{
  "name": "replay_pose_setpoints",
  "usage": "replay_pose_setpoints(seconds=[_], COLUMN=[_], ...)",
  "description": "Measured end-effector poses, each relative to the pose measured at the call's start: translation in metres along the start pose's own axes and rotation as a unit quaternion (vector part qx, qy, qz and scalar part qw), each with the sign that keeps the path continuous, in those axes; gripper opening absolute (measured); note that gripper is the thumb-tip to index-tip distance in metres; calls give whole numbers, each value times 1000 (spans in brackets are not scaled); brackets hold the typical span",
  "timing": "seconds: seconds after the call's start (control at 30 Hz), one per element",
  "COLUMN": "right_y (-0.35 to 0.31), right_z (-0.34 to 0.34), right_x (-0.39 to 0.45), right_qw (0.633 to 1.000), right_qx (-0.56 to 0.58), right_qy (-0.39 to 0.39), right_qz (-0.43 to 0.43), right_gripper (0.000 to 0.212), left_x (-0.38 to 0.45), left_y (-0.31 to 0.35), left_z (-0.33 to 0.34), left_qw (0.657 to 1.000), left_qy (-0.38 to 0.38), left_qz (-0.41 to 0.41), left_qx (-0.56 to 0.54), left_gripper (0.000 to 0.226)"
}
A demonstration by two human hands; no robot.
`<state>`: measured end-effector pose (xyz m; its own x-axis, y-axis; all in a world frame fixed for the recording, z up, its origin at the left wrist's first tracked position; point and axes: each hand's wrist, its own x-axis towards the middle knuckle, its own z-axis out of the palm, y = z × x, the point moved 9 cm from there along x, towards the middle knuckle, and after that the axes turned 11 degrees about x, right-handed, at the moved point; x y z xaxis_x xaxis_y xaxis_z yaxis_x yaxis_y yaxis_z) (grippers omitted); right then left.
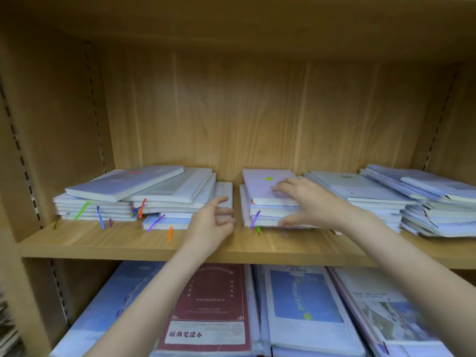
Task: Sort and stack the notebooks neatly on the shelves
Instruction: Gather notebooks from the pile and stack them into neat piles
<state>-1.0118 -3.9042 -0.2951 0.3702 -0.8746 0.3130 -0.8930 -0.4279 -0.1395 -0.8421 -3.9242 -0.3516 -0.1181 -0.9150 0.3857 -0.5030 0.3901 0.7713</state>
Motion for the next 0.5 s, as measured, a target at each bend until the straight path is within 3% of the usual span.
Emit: replay_pose_setpoints(seconds=[0.17,0.33,0.4,0.5], right_y=[-63,-127,-156,-198], right_z=[-4,26,40,65], right_x=[22,66,86,116], right_qw=[962,956,963,976], right_qx=[261,277,237,130], right_qy=[77,64,60,42], right_qz=[-35,-75,-113,-170], right_gripper=[60,63,66,73], left_x=[-28,-57,-53,-36], left_y=[-23,-42,-57,-80], left_z=[-84,-184,-219,-238], left_qw=[984,935,916,931], left_qy=[173,313,318,225], left_qz=[30,51,22,-43], left_qx=[-17,159,245,283], left_gripper=[36,39,45,47])
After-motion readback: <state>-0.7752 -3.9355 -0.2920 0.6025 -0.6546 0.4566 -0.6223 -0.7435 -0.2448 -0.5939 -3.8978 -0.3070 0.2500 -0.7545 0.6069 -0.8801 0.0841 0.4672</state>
